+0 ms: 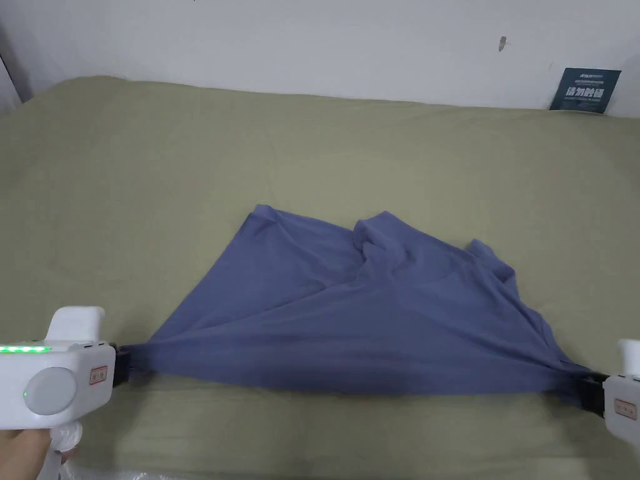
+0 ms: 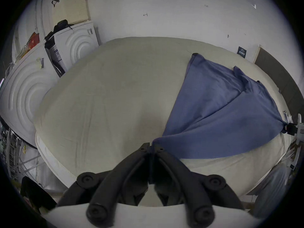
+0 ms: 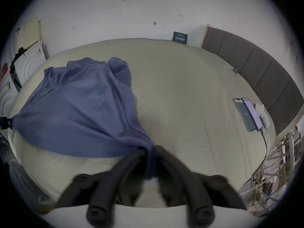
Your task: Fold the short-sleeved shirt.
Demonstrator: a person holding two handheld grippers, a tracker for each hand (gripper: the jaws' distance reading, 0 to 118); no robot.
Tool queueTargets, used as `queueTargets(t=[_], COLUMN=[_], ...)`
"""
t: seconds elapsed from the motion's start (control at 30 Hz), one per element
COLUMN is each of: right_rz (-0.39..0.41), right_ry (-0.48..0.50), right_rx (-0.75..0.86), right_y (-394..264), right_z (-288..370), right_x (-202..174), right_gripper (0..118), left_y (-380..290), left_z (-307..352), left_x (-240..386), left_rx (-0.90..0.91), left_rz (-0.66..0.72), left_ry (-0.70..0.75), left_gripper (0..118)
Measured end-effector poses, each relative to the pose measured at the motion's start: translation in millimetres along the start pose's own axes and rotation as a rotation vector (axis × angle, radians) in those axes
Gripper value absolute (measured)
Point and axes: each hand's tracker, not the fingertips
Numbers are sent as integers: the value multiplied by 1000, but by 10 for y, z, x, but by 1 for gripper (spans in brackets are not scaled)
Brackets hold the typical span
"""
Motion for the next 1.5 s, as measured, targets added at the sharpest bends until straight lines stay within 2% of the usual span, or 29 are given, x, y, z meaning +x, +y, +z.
queueTargets(t=[0.03, 0.07, 0.1, 0.13, 0.17, 0.2, 0.23, 0.27, 0.3, 0.33, 0.37, 0.43, 0.5, 0.63, 0.67, 0.7, 0.77, 0.8, 0.9, 0.93, 0.97, 1.0, 1.03, 1.07, 1.13, 1.23, 1.5], right_rz=[11, 15, 5, -24, 36, 44, 43, 55, 79, 99, 109, 134, 112, 148, 151, 151, 153, 156, 155, 153, 152, 154, 156, 158, 160, 179, 229], right_ry=[-14, -13, 6, 31, 75, 88, 104, 150, 206, 208, 217, 276, 332, 337, 343, 346, 345, 346, 342, 340, 337, 333, 326, 322, 313, 289, 220], right_rx=[15, 27, 39, 124, 70, 87, 114, 132, 134, 137, 161, 158, 138, 128, 117, 109, 104, 99, 95, 91, 89, 88, 87, 88, 91, 102, 87], right_y=[40, 50, 74, 144, 169, 173, 172, 177, 180, 155, 111, 91, 2, -107, -103, -97, -126, -117, -124, -113, -100, -109, -94, -67, 14, 265, 1583], right_z=[48, 120, 172, 252, 279, 347, 406, 451, 473, 527, 538, 536, 547, 483, 453, 428, 424, 404, 394, 376, 355, 368, 351, 331, 300, 179, -656], right_x=[-40, -103, -165, -248, -358, -497, -638, -766, -882, -1068, -1219, -1431, -1637, -1851, -1871, -1881, -1884, -1875, -1831, -1812, -1794, -1788, -1769, -1741, -1689, -1583, -1426], right_gripper=[118, 115, 112, 112, 108, 108, 105, 91, 47, 2, 0, 0, 0, 0, 0, 0, 0, 0, 0, 0, 0, 0, 0, 0, 0, 0, 0], left_y=[2, 6, -7, -35, -34, -35, -44, -62, -84, -108, -148, -189, -229, -145, -106, -59, 2, 7, -15, -25, -50, -65, -38, -38, -70, -58, -132], left_z=[30, 56, 94, 131, 213, 237, 241, 277, 310, 331, 306, 280, 266, 239, 227, 203, 165, 97, -119, -198, -258, -314, -337, -351, -318, -289, -242], left_x=[-9, -18, -10, -10, -29, -49, -117, -165, -208, -250, -323, -454, -567, -690, -703, -716, -661, -620, -488, -437, -384, -354, -318, -312, -292, -260, -244], left_rx=[9, 12, -1, 15, 55, 41, 39, 41, 45, 40, 30, 10, -18, -17, -13, -12, -36, -59, -69, -87, -91, -99, -111, -112, -84, -88, -65], left_rz=[4, -10, -11, -8, -9, -7, 8, 27, 43, 52, 66, 105, 144, 152, 156, 159, 152, 141, 87, 56, 43, 32, 31, 43, 109, 46, 49], left_ry=[-9, -33, -36, -25, -14, -12, -5, -5, -16, -16, -19, -33, -49, -68, -89, -113, -172, -191, -165, -152, -134, -128, -121, -126, -197, -141, -138], left_gripper=[101, 118, 118, 118, 116, 113, 110, 100, 71, 32, 0, 0, 0, 0, 4, 29, 110, 118, 110, 104, 92, 50, 15, 4, 4, 4, 4])
